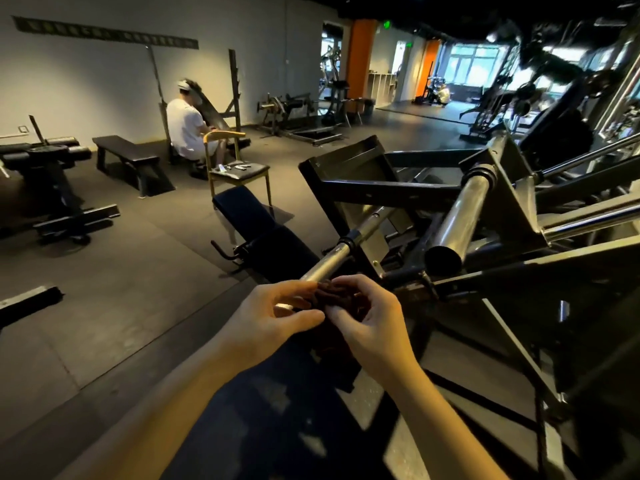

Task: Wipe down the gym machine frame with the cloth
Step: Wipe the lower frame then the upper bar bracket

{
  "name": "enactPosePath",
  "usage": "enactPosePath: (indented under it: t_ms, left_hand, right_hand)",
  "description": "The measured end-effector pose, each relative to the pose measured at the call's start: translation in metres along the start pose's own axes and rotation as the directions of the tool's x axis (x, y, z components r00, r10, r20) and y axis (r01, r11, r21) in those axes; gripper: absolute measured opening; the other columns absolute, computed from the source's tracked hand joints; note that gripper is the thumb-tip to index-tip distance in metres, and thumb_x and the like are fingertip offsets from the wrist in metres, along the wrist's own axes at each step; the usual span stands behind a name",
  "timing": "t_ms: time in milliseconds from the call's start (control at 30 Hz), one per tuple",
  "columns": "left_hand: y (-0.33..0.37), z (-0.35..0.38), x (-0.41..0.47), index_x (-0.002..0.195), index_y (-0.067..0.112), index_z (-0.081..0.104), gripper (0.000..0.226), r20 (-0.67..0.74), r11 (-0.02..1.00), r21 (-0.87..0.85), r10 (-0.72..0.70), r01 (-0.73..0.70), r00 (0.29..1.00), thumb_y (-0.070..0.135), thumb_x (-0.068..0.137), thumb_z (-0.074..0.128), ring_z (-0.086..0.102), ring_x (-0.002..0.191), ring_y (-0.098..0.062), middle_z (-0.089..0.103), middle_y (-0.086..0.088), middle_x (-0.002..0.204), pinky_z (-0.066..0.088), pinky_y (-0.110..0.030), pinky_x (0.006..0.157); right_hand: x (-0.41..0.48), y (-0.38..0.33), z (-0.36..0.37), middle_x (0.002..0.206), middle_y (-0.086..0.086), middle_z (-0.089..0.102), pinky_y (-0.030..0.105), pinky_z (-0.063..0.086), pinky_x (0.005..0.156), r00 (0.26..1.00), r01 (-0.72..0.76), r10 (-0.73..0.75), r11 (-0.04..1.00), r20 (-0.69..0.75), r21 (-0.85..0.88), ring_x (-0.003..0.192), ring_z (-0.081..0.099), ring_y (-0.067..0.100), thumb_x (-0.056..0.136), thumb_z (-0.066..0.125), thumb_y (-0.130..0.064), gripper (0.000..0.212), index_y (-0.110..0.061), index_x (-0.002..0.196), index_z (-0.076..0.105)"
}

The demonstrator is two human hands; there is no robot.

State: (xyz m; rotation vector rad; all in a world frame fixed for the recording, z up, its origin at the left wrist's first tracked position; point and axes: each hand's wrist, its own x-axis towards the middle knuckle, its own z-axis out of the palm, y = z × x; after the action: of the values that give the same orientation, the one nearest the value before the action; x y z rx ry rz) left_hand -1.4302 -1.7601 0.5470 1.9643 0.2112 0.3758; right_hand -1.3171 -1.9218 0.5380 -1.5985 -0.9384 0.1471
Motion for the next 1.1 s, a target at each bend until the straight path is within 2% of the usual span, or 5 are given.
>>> enactPosePath:
  t_ms: [167, 400, 767, 933, 1100]
  left_hand:
    - [-0.040, -0.024, 0.017, 0.100, 0.041, 0.074, 0.024, -0.113, 0.995, 0.005, -0.097, 0.098, 0.989, 0.019, 0.090, 0.077, 0.071, 0.099, -0.001, 0.076, 0.017, 0.099, 0.054, -0.027, 0.091]
    - [-0.125, -0.065, 0.088, 0.101, 0.023, 0.076, 0.016, -0.042, 0.964, 0.011, -0.266, 0.266, 0.963, 0.014, 0.089, 0.078, 0.073, 0.099, -0.010, 0.078, 0.004, 0.101, 0.057, -0.039, 0.095]
    - [-0.240, -0.080, 0.211, 0.087, 0.030, 0.072, 0.010, 0.010, 0.899, 0.196, -0.400, 0.391, 0.916, 0.025, 0.086, 0.081, 0.069, 0.084, -0.002, 0.075, 0.012, 0.085, 0.056, -0.029, 0.082]
    - [-0.284, -0.079, 0.245, 0.103, 0.032, 0.072, 0.027, 0.186, 0.866, 0.261, -0.479, 0.427, 0.858, 0.034, 0.081, 0.086, 0.068, 0.092, -0.001, 0.073, 0.012, 0.098, 0.056, -0.023, 0.082]
    - [-0.304, -0.072, 0.283, 0.110, 0.030, 0.071, 0.035, 0.376, 0.890, 0.249, -0.452, 0.382, 0.809, 0.035, 0.079, 0.087, 0.070, 0.089, -0.002, 0.074, 0.009, 0.098, 0.059, -0.024, 0.082]
  right_hand:
    - [0.019, 0.026, 0.047, 0.088, -0.009, 0.072, 0.023, 0.056, 0.072, 0.994, -0.105, 0.103, 0.992, 0.031, 0.071, 0.085, 0.071, 0.009, 0.088, 0.078, -0.011, 0.018, -0.022, 0.100, 0.069]
    - [0.085, 0.098, 0.095, 0.091, -0.003, 0.075, 0.026, 0.058, 0.077, 0.965, -0.253, 0.243, 0.962, 0.104, 0.104, 0.089, 0.073, 0.012, 0.092, 0.073, -0.010, 0.015, -0.022, 0.100, 0.074]
    - [0.179, 0.218, 0.129, 0.091, -0.013, 0.067, 0.017, 0.046, 0.077, 0.900, -0.435, 0.405, 0.841, -0.159, -0.321, 0.086, 0.061, 0.002, 0.090, 0.074, -0.022, 0.009, -0.026, 0.097, 0.070]
    - [0.163, 0.245, 0.158, 0.091, -0.026, 0.043, 0.014, 0.038, 0.080, 0.907, -0.405, 0.408, 0.784, -0.101, -0.470, 0.086, 0.047, -0.003, 0.092, 0.073, -0.025, 0.014, -0.028, 0.105, 0.070]
    - [0.206, 0.283, 0.151, 0.098, -0.013, 0.050, 0.027, 0.049, 0.086, 0.922, -0.381, 0.352, 0.753, -0.160, -0.536, 0.095, 0.053, 0.009, 0.088, 0.074, -0.016, 0.015, -0.021, 0.102, 0.071]
